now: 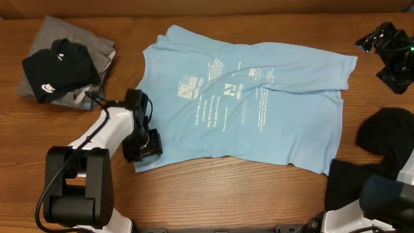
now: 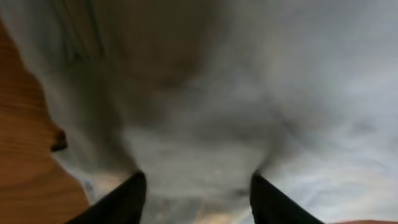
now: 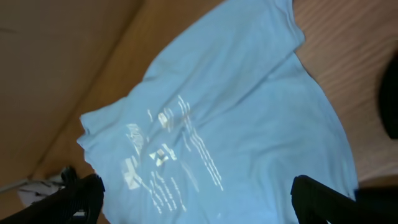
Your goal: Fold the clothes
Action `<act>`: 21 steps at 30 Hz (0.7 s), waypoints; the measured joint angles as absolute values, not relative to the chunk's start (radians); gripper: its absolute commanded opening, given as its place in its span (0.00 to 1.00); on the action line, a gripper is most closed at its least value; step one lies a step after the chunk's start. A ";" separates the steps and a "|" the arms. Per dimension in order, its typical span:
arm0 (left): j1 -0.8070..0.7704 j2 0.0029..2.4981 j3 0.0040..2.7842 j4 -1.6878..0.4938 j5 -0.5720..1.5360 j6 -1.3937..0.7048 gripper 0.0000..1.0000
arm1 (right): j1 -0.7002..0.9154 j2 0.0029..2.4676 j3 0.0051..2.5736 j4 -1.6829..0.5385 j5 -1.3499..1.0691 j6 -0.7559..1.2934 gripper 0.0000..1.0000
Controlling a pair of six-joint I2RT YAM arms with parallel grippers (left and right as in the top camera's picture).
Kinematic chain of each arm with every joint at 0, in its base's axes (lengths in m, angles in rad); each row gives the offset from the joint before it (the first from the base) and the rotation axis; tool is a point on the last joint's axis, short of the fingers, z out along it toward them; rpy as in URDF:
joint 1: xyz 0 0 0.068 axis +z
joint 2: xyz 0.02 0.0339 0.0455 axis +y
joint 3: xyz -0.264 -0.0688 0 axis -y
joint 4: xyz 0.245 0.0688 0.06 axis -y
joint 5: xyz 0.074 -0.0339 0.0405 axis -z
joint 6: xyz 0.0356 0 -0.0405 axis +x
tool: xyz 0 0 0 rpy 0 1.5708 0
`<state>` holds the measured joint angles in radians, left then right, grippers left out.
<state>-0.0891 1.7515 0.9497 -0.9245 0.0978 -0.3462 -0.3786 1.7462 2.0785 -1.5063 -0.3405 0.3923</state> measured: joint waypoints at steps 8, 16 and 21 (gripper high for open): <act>-0.041 1.724 0.919 -0.942 0.095 -0.376 0.04 | -0.379 1.801 2.063 -1.527 -0.299 0.392 1.00; 0.334 1.744 1.098 -1.164 -0.001 -0.344 0.04 | -0.379 1.808 1.795 -1.441 -0.286 0.391 1.00; 0.508 1.744 1.142 -1.174 0.045 -0.254 0.32 | -0.379 1.810 1.569 -1.358 -0.283 0.379 1.00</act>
<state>0.5076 1.7439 1.1416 -1.1736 0.0448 -0.2543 -0.3790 1.8095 1.5692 -1.3579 -0.2829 0.3786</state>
